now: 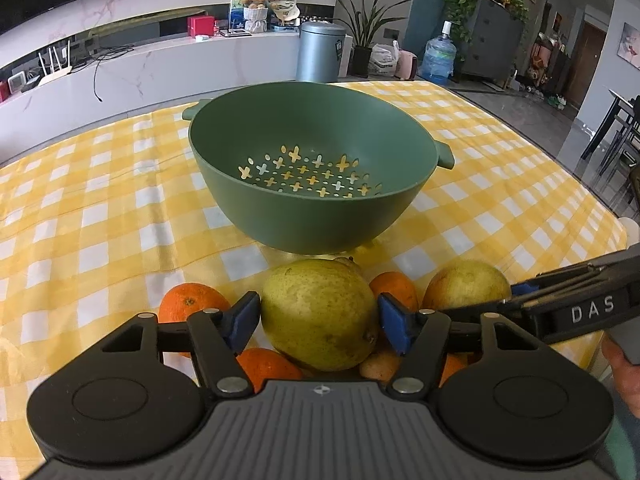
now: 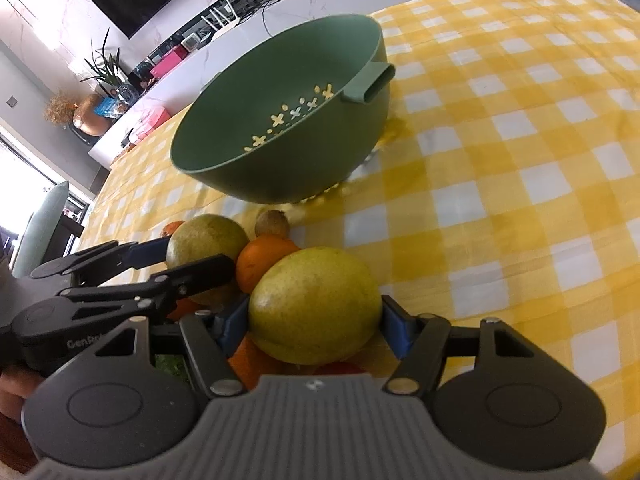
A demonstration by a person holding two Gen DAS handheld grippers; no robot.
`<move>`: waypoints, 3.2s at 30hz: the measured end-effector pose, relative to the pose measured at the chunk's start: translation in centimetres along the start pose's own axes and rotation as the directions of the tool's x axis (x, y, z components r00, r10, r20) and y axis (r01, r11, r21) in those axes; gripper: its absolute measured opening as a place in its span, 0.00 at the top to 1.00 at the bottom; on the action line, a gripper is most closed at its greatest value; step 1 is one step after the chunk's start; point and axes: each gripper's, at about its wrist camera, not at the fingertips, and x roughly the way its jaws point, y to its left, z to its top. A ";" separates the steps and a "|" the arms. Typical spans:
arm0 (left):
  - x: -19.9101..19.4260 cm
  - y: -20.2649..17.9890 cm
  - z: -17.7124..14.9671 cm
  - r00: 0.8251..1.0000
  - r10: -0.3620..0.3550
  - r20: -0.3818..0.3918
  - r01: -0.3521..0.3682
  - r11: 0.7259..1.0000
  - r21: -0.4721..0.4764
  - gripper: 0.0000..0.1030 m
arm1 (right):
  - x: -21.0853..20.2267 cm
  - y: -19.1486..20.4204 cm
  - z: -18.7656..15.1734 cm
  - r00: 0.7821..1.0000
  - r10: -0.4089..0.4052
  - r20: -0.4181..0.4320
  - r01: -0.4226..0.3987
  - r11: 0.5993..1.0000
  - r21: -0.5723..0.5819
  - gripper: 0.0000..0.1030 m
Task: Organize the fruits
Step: 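Lift the pear in the left gripper into the green colander while the right gripper carries its pear there, then open both grippers to release the pears into the colander and withdraw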
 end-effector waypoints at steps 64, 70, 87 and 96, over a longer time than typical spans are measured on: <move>2.0 1.9 10.4 0.994 0.111 0.011 -0.109 0.986 -0.123 0.29 | 6.2 5.8 13.1 0.992 -0.128 -0.017 0.105 0.878 -0.467 0.37; 2.4 1.9 10.3 0.994 0.108 -0.005 -0.108 0.988 -0.115 0.29 | 6.8 6.3 12.1 0.987 -0.162 -0.017 0.130 0.846 -0.517 0.37; 2.8 2.3 9.9 0.994 0.109 -0.017 -0.111 0.987 -0.114 0.29 | 4.7 6.8 11.5 0.987 -0.150 0.058 0.157 0.828 -0.538 0.19; 3.5 0.8 9.0 0.989 0.148 -0.014 -0.148 0.989 0.003 0.29 | 1.0 6.0 9.5 0.944 -0.202 0.263 0.322 0.749 -0.580 0.19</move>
